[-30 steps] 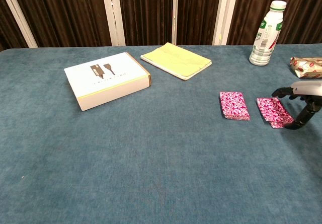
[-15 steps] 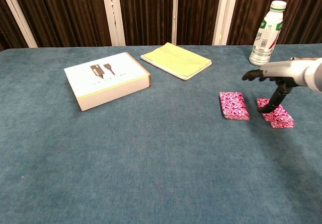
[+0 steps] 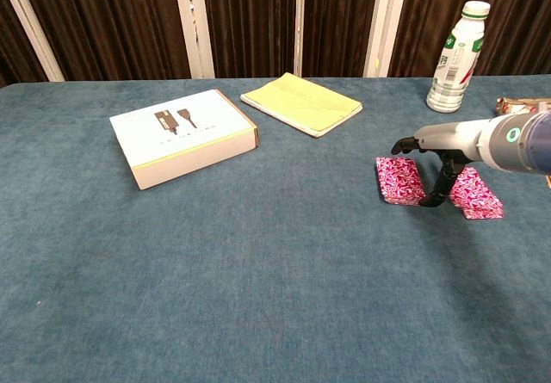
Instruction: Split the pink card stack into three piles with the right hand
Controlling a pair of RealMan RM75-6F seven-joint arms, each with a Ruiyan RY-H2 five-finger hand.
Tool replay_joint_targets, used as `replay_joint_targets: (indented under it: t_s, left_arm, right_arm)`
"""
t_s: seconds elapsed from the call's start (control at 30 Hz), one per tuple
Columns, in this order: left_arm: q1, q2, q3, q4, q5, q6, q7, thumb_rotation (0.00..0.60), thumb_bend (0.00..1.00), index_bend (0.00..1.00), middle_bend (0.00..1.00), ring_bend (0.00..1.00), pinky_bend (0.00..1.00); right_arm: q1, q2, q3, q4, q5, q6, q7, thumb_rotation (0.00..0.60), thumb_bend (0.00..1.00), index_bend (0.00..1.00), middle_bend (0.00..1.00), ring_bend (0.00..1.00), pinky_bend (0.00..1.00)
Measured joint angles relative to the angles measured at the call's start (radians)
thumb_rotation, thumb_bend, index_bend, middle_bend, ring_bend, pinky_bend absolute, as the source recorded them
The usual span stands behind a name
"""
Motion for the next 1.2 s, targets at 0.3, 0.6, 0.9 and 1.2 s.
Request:
replay_joint_targets:
  t_s: [0.3, 0.6, 0.9, 1.2]
  left_arm:
    - [-0.001, -0.001, 0.000, -0.001, -0.005, -0.002, 0.005, 0.600, 0.00, 0.00, 0.00, 0.00, 0.00]
    - [-0.002, -0.004, 0.002, -0.002, -0.003, -0.003, 0.019, 0.600, 0.00, 0.00, 0.00, 0.00, 0.00]
    - [-0.002, -0.005, 0.002, 0.000, -0.004, -0.003, 0.019, 0.600, 0.00, 0.00, 0.00, 0.00, 0.00]
    - [-0.003, -0.004, 0.001, -0.002, -0.005, -0.004, 0.014, 0.600, 0.00, 0.00, 0.00, 0.00, 0.00]
  right_arm:
    - [0.005, -0.038, -0.002, 0.062, -0.016, -0.010, 0.028, 0.600, 0.34, 0.00, 0.00, 0.00, 0.00]
    - [0.007, -0.052, -0.007, 0.088, -0.007, -0.018, 0.035, 0.600, 0.34, 0.15, 0.00, 0.00, 0.00]
    - [0.008, -0.062, -0.007, 0.097, -0.001, -0.011, 0.039, 0.600, 0.34, 0.37, 0.09, 0.00, 0.00]
    - [-0.007, -0.067, 0.007, 0.090, -0.052, 0.015, 0.073, 0.600, 0.34, 0.66, 0.19, 0.00, 0.00]
